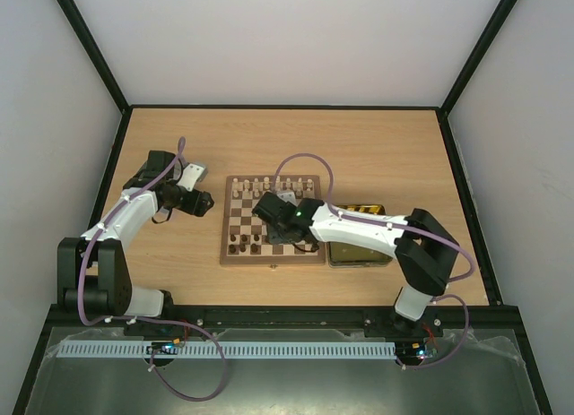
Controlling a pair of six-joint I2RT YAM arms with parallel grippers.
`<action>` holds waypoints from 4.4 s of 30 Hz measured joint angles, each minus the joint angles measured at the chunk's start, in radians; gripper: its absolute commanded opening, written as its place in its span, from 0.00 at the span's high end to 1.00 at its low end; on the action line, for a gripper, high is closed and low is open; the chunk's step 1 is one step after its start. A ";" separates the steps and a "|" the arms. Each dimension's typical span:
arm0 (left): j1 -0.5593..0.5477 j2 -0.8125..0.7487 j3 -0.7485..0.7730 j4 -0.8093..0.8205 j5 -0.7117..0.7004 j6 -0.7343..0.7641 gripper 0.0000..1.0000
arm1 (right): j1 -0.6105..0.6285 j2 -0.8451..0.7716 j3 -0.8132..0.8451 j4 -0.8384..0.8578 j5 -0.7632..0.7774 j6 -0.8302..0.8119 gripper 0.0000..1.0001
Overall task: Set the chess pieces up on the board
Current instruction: Place the chess piece on the chessboard, then pick up the chess piece from the storage box, then place the chess piece on the chessboard.
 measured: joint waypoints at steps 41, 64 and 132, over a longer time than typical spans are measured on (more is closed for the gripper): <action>0.000 0.000 0.000 0.000 0.000 0.000 0.21 | -0.653 -0.391 -0.489 0.089 -0.132 -0.027 0.65; 0.000 0.000 -0.001 0.000 0.000 0.000 0.21 | -0.682 -0.383 -0.528 0.127 -0.140 -0.030 0.94; 0.000 0.007 -0.001 -0.001 0.000 0.000 0.21 | -0.033 -0.037 -0.095 -0.006 -0.024 -0.042 0.98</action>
